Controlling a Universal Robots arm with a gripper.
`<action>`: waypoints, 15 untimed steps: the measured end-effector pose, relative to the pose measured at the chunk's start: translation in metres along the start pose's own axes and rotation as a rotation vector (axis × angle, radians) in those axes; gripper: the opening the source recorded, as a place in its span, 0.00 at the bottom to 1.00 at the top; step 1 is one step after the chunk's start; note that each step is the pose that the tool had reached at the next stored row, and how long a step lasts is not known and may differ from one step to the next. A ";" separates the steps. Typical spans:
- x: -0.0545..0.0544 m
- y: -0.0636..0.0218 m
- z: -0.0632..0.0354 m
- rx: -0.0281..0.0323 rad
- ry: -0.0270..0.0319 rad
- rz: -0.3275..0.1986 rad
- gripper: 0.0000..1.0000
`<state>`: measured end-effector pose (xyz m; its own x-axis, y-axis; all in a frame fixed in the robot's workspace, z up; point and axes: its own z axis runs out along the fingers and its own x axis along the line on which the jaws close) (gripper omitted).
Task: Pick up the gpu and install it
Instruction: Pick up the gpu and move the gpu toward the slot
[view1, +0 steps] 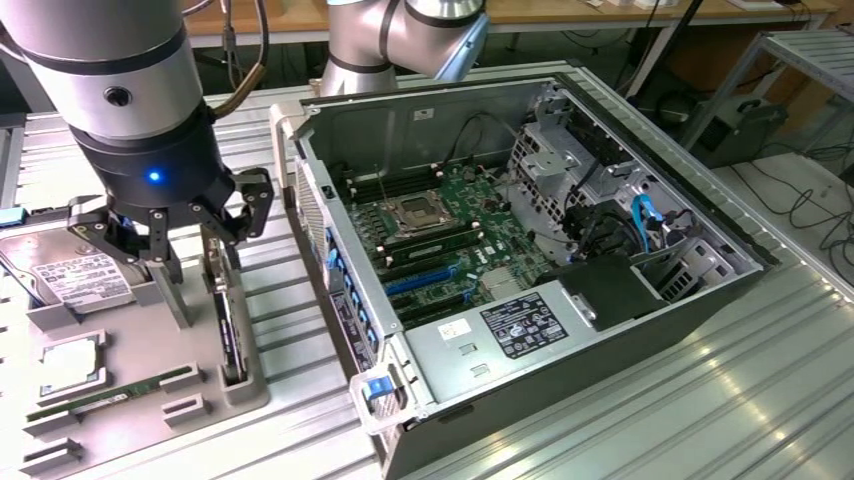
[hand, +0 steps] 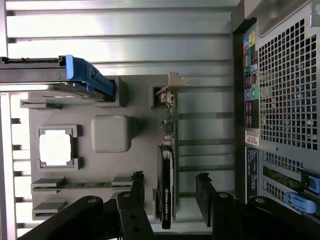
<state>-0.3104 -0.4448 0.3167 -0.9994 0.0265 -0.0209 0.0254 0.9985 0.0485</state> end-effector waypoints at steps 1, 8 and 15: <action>0.000 -0.0001 0.0004 0.0000 -0.0001 0.000 0.54; 0.000 -0.0010 0.0033 -0.0002 0.0002 -0.004 0.54; 0.000 -0.0017 0.0060 -0.0003 0.0004 -0.007 0.54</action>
<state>-0.3104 -0.4462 0.3107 -0.9996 0.0194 -0.0209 0.0184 0.9986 0.0487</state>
